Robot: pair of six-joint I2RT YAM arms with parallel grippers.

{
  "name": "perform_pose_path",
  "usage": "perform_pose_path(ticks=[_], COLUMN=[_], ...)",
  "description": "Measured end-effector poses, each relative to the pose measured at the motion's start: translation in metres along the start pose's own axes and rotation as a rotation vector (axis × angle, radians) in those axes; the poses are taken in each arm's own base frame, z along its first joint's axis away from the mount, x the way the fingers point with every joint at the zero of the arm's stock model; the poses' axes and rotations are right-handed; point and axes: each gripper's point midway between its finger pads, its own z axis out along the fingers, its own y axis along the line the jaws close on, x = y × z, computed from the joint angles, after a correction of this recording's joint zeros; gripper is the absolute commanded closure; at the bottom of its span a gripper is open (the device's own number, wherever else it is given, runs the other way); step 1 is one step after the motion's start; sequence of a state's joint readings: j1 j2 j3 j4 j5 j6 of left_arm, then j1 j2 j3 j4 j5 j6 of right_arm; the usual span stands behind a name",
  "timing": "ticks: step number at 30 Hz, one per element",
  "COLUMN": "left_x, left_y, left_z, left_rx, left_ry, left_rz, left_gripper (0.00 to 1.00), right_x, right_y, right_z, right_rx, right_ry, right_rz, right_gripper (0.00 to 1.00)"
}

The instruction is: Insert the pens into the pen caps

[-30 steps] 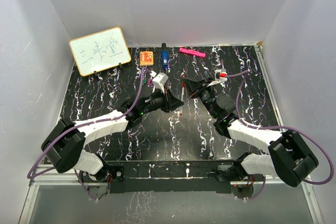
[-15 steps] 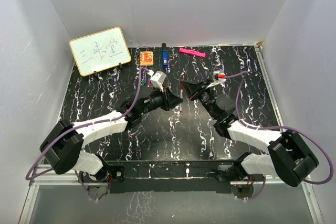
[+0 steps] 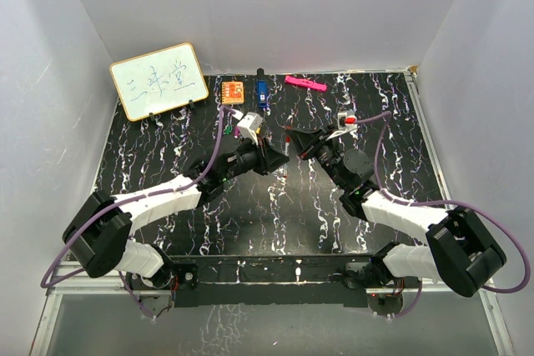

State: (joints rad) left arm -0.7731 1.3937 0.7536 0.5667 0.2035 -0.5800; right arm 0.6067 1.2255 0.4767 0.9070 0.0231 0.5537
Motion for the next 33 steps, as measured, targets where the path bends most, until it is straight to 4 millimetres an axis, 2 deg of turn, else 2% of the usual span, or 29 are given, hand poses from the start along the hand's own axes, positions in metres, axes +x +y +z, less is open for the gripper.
perform_pose_path(ticks=[12,18,25,26,28,29,30,33], left_x=[-0.007,-0.007,-0.008,-0.013,-0.037,-0.049,-0.069,-0.11], left_y=[0.009,0.009,0.018,0.022,0.033,0.032,0.037,0.021], left_z=[-0.001,-0.001,-0.002,-0.002,-0.004,-0.005,-0.008,-0.016], left_rx=[-0.009,-0.009,-0.037,-0.053,-0.099,-0.1,-0.118,-0.086], left_ry=[-0.009,-0.006,-0.004,-0.026,-0.103,-0.145,-0.208,-0.332], left_rz=[-0.002,-0.002,0.01,0.013,0.026,0.03,0.034,0.057], left_gripper=[1.0,1.0,1.0,1.0,1.0,1.0,1.0,1.0], right_x=[0.002,0.01,0.018,0.023,0.041,0.051,0.064,0.104], right_y=[0.005,0.015,0.019,0.019,0.016,0.014,0.013,0.006], right_z=[0.004,0.01,0.01,0.009,0.003,0.0,-0.003,-0.019], right_rx=[0.007,0.003,0.015,0.014,0.031,0.032,0.036,0.054], right_ry=[0.014,0.026,0.037,0.057,0.112,0.153,0.199,0.336], right_rz=[-0.024,-0.043,-0.041,-0.04,-0.045,-0.048,-0.051,-0.063], right_gripper=[1.0,1.0,1.0,1.0,1.0,1.0,1.0,1.0])
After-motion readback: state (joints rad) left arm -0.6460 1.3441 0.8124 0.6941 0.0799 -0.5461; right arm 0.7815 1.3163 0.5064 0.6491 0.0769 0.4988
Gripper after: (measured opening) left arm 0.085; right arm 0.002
